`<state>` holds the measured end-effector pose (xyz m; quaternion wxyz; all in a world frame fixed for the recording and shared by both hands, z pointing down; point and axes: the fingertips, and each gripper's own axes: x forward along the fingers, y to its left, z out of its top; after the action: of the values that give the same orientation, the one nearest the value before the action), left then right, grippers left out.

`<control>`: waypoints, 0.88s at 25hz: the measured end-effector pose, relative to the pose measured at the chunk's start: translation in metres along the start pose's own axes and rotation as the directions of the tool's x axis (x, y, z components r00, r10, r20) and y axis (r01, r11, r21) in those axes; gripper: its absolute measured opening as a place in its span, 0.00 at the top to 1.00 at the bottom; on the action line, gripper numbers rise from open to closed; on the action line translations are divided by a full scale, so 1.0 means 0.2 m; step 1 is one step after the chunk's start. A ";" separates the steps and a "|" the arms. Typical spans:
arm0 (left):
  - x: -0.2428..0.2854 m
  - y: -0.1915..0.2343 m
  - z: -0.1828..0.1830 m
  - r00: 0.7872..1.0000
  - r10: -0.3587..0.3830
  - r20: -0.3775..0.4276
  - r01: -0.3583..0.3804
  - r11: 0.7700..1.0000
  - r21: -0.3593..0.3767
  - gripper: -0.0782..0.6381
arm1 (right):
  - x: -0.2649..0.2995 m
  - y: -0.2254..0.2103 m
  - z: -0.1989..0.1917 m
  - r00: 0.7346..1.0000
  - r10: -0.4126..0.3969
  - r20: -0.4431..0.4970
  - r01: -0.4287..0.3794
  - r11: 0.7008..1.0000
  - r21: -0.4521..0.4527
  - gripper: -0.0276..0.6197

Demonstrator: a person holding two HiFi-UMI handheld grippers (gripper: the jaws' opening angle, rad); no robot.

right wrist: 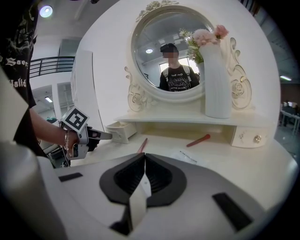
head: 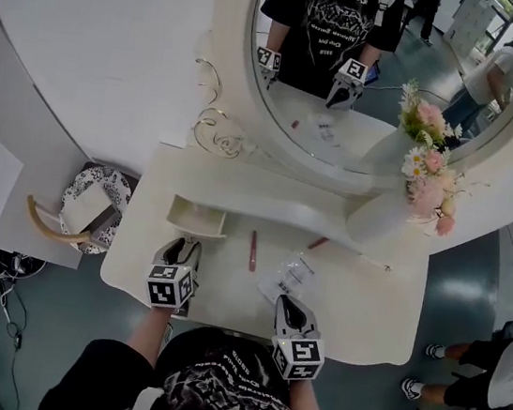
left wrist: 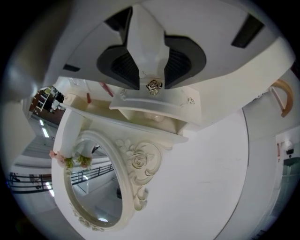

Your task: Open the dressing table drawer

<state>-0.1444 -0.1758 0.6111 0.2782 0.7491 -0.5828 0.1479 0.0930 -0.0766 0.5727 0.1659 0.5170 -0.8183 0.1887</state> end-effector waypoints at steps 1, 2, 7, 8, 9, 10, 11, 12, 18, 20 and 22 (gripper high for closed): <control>-0.01 0.00 0.00 1.000 -0.001 0.006 0.001 1.000 -0.022 0.66 | 0.00 0.00 0.00 1.000 0.002 -0.001 -0.002 1.000 -0.001 0.94; -0.02 -0.01 0.00 1.000 -0.003 0.008 0.004 0.999 -0.034 0.66 | 0.01 0.00 0.00 1.000 0.004 -0.002 -0.004 1.000 -0.003 0.94; -0.04 -0.05 -0.06 1.000 -0.023 -0.015 0.022 1.000 -0.018 0.66 | 0.02 0.01 -0.01 1.000 0.013 -0.009 -0.013 1.000 -0.003 0.94; -0.05 -0.06 -0.07 0.999 -0.027 -0.019 0.027 1.000 -0.017 0.66 | 0.02 0.01 -0.01 1.000 0.014 -0.010 -0.014 1.000 -0.003 0.94; -0.06 -0.07 -0.09 0.999 -0.032 -0.023 0.032 0.999 -0.015 0.66 | 0.02 0.01 -0.01 1.000 0.016 -0.012 -0.016 1.000 -0.002 0.94; -0.06 -0.08 -0.10 0.999 -0.038 -0.028 0.038 0.999 -0.012 0.66 | 0.02 0.01 -0.01 1.000 0.017 -0.013 -0.017 1.000 -0.002 0.94; -0.07 -0.10 -0.11 0.999 -0.044 -0.032 0.044 0.999 -0.007 0.66 | 0.02 0.01 -0.01 1.000 0.018 -0.015 -0.018 1.000 -0.002 0.94; -0.07 -0.11 -0.11 0.998 -0.050 -0.033 0.050 0.999 -0.003 0.66 | 0.02 0.01 -0.01 1.000 0.018 -0.018 -0.018 1.000 -0.002 0.94; -0.11 -0.22 -0.10 0.994 -0.105 -0.016 0.106 0.994 0.034 0.66 | 0.03 0.01 -0.01 0.999 0.029 -0.024 -0.029 1.000 0.001 0.94; -0.13 -0.27 -0.10 0.991 -0.130 -0.008 0.130 0.990 0.056 0.66 | 0.04 0.01 -0.01 0.999 0.032 -0.026 -0.032 0.999 0.005 0.94; -0.14 -0.31 -0.11 0.989 -0.148 -0.011 0.149 0.985 0.084 0.71 | 0.04 0.02 -0.01 0.999 0.036 -0.025 -0.036 0.999 0.006 0.94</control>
<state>-0.0911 -0.1309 0.5979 0.2578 0.8012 -0.5179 0.1531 0.0868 -0.0805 0.5785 0.1714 0.5002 -0.8248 0.2003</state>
